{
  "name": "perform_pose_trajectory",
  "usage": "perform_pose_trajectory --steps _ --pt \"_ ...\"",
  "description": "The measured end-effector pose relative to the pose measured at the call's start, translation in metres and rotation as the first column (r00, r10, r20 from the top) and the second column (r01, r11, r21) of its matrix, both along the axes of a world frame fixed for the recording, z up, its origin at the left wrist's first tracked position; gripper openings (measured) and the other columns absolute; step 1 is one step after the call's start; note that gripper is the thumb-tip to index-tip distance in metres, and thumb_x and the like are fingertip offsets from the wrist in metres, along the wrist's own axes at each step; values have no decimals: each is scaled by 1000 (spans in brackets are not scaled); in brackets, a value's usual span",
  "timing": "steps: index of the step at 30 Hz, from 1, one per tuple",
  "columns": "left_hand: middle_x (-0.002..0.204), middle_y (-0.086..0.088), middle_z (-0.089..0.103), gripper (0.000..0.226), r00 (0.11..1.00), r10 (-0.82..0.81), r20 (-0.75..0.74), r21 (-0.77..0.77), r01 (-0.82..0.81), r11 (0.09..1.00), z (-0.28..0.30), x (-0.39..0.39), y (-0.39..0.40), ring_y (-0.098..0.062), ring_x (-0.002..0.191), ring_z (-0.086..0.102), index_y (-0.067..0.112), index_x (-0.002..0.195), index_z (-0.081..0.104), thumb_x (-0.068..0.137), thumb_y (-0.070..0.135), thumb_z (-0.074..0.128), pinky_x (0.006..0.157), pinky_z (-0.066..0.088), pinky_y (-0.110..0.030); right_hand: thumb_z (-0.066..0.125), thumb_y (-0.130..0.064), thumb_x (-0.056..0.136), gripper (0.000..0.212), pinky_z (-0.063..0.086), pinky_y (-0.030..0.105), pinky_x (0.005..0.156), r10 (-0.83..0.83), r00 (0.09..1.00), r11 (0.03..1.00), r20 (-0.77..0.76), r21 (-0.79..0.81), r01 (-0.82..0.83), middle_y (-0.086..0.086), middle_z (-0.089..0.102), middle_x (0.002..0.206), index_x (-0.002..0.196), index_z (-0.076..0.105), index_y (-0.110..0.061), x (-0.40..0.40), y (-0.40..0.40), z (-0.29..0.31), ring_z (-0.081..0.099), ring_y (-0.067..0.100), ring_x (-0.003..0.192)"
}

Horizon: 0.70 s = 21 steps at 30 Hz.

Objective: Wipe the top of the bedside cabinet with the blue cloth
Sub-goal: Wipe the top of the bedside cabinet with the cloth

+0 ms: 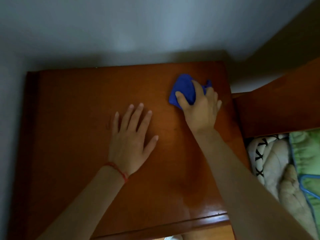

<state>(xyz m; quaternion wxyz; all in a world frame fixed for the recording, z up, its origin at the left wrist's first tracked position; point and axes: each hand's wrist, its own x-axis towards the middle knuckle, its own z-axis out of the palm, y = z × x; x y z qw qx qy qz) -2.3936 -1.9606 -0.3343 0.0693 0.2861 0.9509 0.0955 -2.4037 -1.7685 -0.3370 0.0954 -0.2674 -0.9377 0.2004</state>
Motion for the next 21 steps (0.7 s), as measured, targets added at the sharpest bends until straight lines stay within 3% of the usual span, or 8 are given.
perform_pose_trajectory --steps 2,5,9,11,17,21 --pt "146 -18 35 62 1000 -2 29 -7 3 1000 -3 -15 1 -35 135 25 11 138 37 90 50 36 107 13 -55 51 -55 82 61 28 42 91 -19 999 1000 -35 -3 19 24 48 124 129 44 -17 41 -14 -2 43 36 110" --pt "144 -18 37 62 1000 -12 27 -10 13 1000 -8 -18 -1 -35 134 28 11 138 38 89 49 33 107 15 -55 46 -56 78 61 31 39 76 0 999 999 -33 42 2 23 57 105 120 53 -12 84 -31 -1 53 37 91" --pt "144 -17 38 62 1000 -21 12 -16 21 1000 -11 -18 0 -35 134 28 12 137 39 88 50 31 107 16 -55 47 -55 84 61 26 43 92 -49 999 998 3 25 49 25 47 122 130 43 -17 -7 -4 2 41 37 112" --pt "144 -17 38 62 1000 -13 9 -4 13 1000 -11 -18 -2 -34 134 28 12 137 40 88 49 32 108 16 -55 47 -54 84 60 25 41 93 -73 997 997 27 3 73 23 46 124 133 41 -19 -55 13 4 39 35 115" --pt "143 -17 39 62 1000 -9 22 5 9 1000 -8 -19 -2 -34 134 30 12 136 41 88 50 32 107 16 -55 55 -52 81 59 26 44 88 -52 997 998 -53 32 54 25 52 115 126 48 -16 5 -7 -4 44 38 105" --pt "143 -16 40 62 1000 -14 9 -11 14 1000 -10 -19 -2 -34 133 31 14 136 42 87 50 33 106 14 -55 52 -54 82 58 25 44 94 -97 995 995 0 19 97 24 48 122 130 45 -20 -59 22 1 40 37 114"
